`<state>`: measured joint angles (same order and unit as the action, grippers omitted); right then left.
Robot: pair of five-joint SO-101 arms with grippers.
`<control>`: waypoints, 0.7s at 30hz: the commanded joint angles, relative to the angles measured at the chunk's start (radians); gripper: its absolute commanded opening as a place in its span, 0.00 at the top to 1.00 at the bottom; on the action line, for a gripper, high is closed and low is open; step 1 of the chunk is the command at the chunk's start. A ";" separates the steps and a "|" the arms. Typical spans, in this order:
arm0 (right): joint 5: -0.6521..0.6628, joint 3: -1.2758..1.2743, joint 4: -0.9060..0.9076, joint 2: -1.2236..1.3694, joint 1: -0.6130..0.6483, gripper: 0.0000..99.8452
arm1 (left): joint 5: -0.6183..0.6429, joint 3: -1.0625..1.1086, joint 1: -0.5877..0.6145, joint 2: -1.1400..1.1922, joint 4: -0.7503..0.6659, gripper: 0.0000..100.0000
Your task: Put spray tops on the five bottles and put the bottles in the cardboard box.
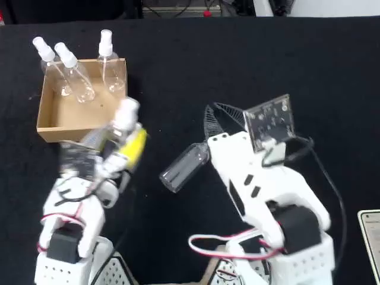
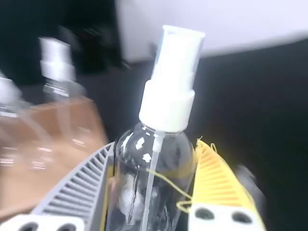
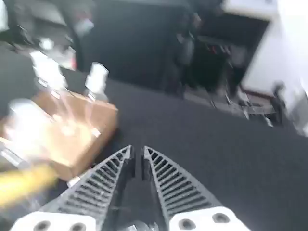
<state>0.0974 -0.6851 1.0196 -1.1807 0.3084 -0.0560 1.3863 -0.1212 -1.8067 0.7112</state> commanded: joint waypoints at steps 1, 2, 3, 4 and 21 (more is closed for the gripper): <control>0.006 -0.199 -0.144 -0.007 -0.035 0.97 | 0.100 -0.085 0.231 -0.003 -0.117 0.97; 0.006 -0.262 -0.195 -0.007 -0.037 0.97 | 0.124 -0.085 0.263 -0.002 -0.129 0.97; 0.006 -0.317 -0.242 -0.007 -0.037 0.97 | 0.141 -0.085 0.288 -0.002 -0.138 0.97; 0.000 -0.374 -0.296 -0.007 -0.037 0.97 | 0.152 -0.085 0.309 -0.002 -0.144 0.97; -0.003 -0.766 -0.663 -0.012 -0.032 0.98 | 0.153 -0.314 0.406 0.453 -0.491 0.97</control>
<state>0.0959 -1.4400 0.4181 -1.1761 0.2885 0.0944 1.2405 0.2731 -1.5904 0.3015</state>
